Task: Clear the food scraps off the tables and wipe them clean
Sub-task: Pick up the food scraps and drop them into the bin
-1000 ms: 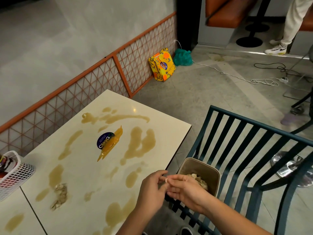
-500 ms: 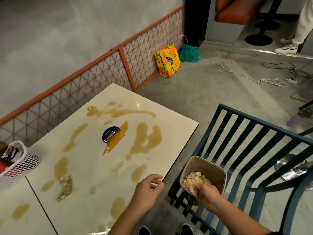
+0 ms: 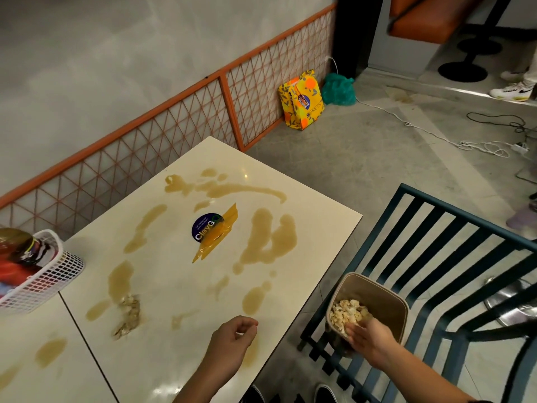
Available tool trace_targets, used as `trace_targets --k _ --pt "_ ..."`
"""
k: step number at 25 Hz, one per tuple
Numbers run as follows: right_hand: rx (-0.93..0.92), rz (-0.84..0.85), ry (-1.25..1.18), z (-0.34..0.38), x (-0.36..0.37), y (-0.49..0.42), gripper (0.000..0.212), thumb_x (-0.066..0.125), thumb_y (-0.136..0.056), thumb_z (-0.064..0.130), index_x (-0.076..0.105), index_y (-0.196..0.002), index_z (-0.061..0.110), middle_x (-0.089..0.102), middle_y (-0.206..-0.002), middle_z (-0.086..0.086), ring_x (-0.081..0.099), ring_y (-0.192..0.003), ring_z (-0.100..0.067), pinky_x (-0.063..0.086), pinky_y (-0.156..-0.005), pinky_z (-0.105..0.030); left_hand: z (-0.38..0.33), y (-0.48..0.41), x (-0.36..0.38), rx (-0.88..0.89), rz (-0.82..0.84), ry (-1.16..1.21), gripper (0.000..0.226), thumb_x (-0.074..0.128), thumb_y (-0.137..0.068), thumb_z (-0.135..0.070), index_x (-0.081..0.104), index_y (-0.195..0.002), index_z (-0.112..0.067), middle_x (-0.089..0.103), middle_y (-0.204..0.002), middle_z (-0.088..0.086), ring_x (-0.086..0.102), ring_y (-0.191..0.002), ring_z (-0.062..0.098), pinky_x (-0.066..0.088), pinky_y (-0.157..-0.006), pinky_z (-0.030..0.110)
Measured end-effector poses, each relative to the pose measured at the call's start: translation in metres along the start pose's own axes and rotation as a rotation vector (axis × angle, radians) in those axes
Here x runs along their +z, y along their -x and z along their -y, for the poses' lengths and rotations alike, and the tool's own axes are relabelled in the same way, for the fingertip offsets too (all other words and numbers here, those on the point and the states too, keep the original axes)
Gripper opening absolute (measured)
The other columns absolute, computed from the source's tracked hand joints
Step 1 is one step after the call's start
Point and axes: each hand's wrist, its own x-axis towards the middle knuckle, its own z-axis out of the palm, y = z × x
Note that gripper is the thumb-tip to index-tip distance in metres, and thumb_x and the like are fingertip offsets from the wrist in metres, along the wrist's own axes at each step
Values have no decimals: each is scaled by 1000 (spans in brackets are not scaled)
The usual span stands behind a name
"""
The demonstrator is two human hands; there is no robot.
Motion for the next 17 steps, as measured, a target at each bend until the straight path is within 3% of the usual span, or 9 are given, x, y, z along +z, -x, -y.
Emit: trace_targets --k 5,9,12,15,17 --pt "-103 94 406 -21 67 34 18 55 -100 12 65 -113 4 73 -90 -18 65 -75 -29 51 -62 -33 22 -5 -35 -25 -34 35 12 67 -91 -27 74 -88 -36 74 -90 -8 69 -77 7 51 -73 19" --pt "-436 175 769 -38 136 73 20 49 -99 4 67 -106 9 72 -88 -21 62 -70 -26 46 -60 -35 50 -5 -68 -55 -84 91 13 66 -92 -29 74 -87 -37 73 -91 -10 67 -81 3 52 -78 21" --pt "-699 299 1111 -55 175 96 21 52 -97 9 68 -102 22 73 -84 -4 67 -76 -25 53 -69 -38 68 -1 -88 -74 -123 111 11 64 -93 -29 73 -91 -34 72 -92 -11 66 -83 -1 47 -75 15" --pt "-888 456 1460 -85 221 112 22 50 -98 15 67 -106 25 69 -86 5 61 -68 -15 46 -63 -26 97 11 -110 -115 -211 161 10 63 -94 -31 73 -92 -33 71 -92 -13 66 -84 -2 48 -75 15" --pt "-1010 564 1687 -107 254 117 28 46 -100 18 68 -117 22 68 -100 6 62 -82 -8 46 -71 -19 115 21 -120 -144 -261 177 10 63 -94 -33 72 -92 -34 71 -93 -13 65 -84 -2 48 -76 15"
